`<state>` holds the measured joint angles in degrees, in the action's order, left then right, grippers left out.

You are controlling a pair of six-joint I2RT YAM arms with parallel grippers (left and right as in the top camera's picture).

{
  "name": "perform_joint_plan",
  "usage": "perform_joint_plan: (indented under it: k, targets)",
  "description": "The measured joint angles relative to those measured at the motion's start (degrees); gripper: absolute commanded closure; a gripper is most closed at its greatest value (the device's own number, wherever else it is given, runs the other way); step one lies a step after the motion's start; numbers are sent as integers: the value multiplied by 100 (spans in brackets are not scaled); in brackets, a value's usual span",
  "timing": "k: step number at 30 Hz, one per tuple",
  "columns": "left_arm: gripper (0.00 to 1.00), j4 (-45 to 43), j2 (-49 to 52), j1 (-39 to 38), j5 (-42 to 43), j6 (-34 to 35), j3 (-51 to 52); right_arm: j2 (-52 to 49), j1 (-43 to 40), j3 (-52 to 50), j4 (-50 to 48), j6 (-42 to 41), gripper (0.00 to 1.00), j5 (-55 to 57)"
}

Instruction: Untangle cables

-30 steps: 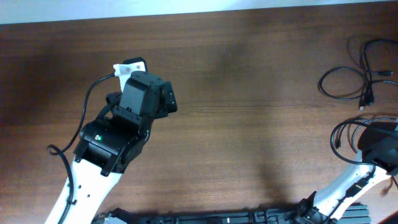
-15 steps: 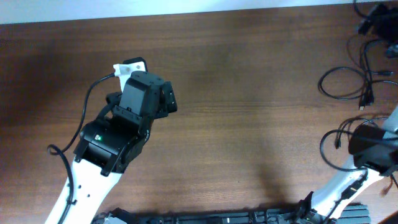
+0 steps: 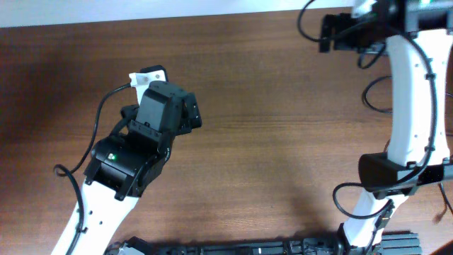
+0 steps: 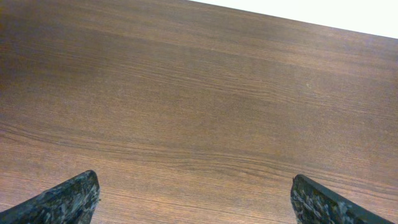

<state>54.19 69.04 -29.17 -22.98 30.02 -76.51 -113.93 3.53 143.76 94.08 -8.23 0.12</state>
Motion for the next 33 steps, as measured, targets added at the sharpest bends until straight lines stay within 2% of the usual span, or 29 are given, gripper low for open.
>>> perform_joint_plan:
  k: [8, 27, 33]
  targets:
    - [1, 2, 0, 0, 0, 0, 0, 0, 516, 0, -44, 35, 1, 140]
    - [1, 4, 0, 0, 0, 0, 0, 0, 520, 0, -48, 48, 1, 160]
    - [1, 474, -2, 0, 0, 0, 0, 0, 520, 0, -52, 52, 1, 160]
